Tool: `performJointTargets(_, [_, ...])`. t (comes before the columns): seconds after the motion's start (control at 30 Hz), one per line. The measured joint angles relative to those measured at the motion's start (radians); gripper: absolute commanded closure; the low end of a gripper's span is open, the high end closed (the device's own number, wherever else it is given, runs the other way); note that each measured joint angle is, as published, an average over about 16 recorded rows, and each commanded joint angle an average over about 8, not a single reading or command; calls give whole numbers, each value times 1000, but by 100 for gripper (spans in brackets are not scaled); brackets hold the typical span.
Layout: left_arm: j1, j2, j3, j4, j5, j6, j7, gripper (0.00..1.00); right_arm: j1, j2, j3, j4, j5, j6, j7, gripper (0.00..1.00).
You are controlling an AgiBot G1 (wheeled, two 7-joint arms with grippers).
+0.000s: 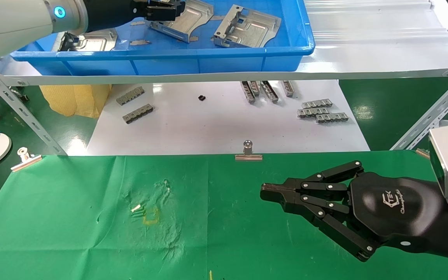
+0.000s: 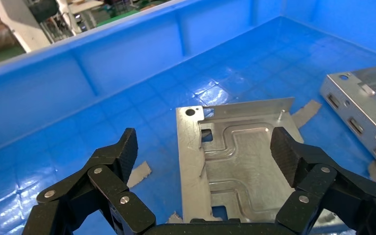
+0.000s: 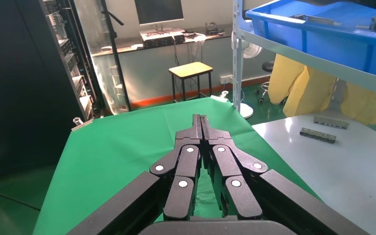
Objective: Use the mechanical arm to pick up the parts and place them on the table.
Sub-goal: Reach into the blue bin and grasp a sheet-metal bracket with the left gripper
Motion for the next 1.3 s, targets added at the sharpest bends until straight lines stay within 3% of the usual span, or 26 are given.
performJointTargets(0.4, [-11,22,16,43,21,-38,-47,100,0,0,0,0,0,0,0,100])
performJointTargets(0.47, [-11,23,19,42,25,-38,-52,100,0,0,0,0,0,0,0,96])
performJointTargets(0.5, [-11,23,20,41,27,-38,-55,100,0,0,0,0,0,0,0,91])
performJointTargets(0.7, [-10,22,27,34,35,-37,-63,100,0,0,0,0,0,0,0,19])
performJointTargets(0.77, [-9,22,29,32,37,-37,-64,100,0,0,0,0,0,0,0,2])
performJointTargets(1.3, [-18,-2,19,11,19,0,-32,100,0,0,0,0,0,0,0,0])
